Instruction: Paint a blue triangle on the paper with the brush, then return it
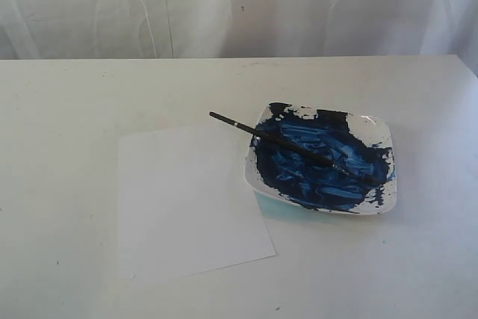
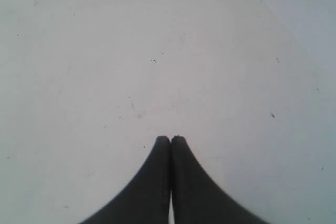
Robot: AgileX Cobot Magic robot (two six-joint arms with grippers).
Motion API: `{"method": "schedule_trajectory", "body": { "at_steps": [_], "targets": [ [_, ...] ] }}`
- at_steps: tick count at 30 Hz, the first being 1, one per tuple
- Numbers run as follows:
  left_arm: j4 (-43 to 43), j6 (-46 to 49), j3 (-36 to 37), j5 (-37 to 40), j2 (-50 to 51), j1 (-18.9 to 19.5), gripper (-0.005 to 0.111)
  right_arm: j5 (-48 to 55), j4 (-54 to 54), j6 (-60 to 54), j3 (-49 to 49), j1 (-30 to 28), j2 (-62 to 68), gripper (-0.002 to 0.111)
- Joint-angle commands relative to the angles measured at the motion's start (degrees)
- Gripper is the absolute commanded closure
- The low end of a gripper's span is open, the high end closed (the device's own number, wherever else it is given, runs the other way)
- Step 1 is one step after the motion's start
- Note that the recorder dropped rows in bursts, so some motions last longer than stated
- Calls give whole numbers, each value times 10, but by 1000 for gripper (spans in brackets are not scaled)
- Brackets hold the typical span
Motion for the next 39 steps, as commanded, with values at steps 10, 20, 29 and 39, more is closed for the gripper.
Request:
{"method": "schedule_trajectory", "body": {
  "at_steps": [10,20,29,39],
  "targets": [
    [-2,4,3,7,-3,2,107,-8,-2,3,1,1,-4,108],
    [-148,-44,3,-299,-3,2,107,-8,-2,3,1,1,-4,108],
    [-181,-4,-29,-632,6,2,107,-8,-2,-7,1,1,-4,108],
    [-321,235,-212,-631,209,2,107,-8,-2,-7,1,1,-4,108]
  ]
}}
